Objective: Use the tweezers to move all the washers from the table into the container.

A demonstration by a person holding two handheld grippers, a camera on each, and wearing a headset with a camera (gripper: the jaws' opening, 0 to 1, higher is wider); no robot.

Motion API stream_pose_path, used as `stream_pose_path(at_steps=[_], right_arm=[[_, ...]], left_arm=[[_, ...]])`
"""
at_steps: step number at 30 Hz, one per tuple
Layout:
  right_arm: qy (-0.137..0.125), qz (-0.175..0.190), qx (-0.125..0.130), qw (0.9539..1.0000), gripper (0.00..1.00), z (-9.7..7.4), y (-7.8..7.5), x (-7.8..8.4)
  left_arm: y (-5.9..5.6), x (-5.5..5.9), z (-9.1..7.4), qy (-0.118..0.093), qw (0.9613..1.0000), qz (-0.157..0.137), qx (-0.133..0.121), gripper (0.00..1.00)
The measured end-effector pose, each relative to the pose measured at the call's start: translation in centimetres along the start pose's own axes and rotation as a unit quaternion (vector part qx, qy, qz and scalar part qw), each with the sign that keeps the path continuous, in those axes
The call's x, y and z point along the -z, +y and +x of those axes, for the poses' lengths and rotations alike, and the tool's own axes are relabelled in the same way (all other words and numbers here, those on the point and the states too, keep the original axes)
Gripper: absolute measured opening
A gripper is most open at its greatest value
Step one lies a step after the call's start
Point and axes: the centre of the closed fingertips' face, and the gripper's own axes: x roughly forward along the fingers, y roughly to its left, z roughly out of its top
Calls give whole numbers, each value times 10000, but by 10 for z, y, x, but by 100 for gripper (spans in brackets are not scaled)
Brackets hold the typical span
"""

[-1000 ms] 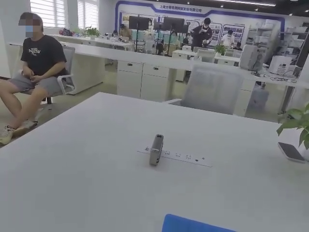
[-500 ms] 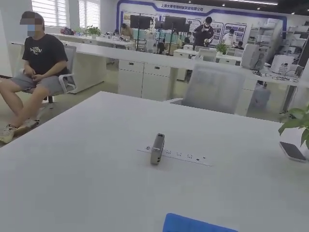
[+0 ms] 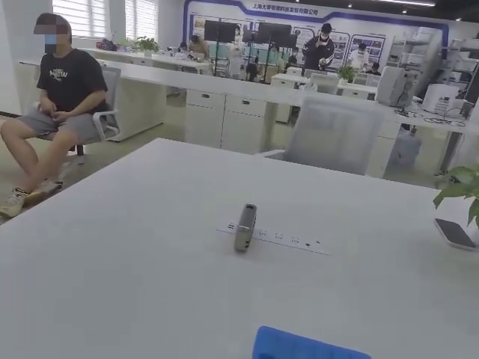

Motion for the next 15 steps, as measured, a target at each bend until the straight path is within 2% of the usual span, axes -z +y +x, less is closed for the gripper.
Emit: stream_pose_path(at_steps=[4,8,15], right_arm=[[-87,-73,27,9999,2,-7,-4,-10],[-204,-114,86,9997,2,-14,-2,-27],[-370,-160,275,9988,2,-23,-8,-57]], left_arm=[[-1,0,0,5,10000,3,14,80],[-1,0,0,-6,10000,-2,15,80],[-1,0,1,11,10000,6,32,80]])
